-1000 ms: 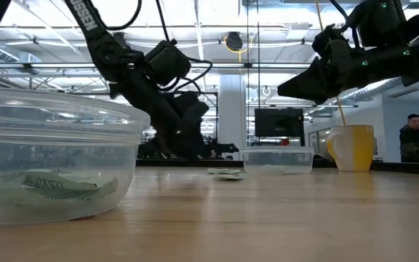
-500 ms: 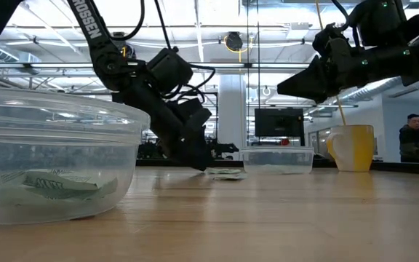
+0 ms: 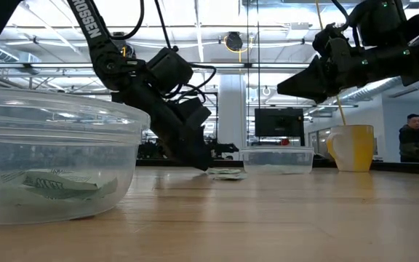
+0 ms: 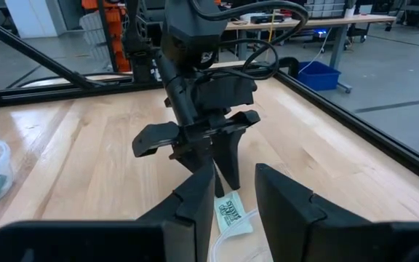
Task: Pick and place Stevia / Truvia into bins
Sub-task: Put the stevia packet into the transparent container
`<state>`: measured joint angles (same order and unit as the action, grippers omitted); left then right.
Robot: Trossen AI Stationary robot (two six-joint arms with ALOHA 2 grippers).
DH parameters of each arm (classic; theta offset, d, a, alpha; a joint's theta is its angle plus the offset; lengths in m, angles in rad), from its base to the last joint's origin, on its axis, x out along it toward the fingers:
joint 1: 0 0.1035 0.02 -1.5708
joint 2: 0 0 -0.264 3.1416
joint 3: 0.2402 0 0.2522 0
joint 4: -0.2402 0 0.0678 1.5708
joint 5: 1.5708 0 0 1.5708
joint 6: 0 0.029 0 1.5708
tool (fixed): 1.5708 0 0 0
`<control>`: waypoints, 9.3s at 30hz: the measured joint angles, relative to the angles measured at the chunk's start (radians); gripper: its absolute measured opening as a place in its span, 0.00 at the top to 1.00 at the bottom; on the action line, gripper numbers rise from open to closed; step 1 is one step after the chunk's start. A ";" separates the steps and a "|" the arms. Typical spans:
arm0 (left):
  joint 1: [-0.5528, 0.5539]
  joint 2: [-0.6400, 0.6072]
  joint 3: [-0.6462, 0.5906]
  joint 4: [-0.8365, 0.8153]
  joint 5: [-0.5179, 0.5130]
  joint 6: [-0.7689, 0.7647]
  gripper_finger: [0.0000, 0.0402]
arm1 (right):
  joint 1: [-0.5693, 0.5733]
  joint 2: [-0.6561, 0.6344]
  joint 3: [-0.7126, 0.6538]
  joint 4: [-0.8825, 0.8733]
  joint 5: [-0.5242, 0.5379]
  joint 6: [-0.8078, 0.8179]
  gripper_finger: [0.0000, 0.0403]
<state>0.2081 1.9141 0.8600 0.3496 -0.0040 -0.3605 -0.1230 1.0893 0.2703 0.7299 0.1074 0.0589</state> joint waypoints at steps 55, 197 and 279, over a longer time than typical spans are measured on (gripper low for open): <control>0.012 0.093 0.002 0.145 0.026 -0.067 0.63 | 0.000 0.000 0.000 0.000 0.000 -0.045 0.77; -0.117 -0.061 -0.001 -0.015 -0.043 0.489 0.69 | 0.000 0.000 0.000 0.022 -0.001 -0.046 0.77; -0.086 0.097 0.187 -0.144 -0.128 0.777 0.83 | -0.003 0.000 0.000 0.115 -0.003 -0.079 0.77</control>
<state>0.1222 2.0113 1.0466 0.2052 -0.1317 0.4168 -0.1257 1.0893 0.2703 0.8448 0.1040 -0.0200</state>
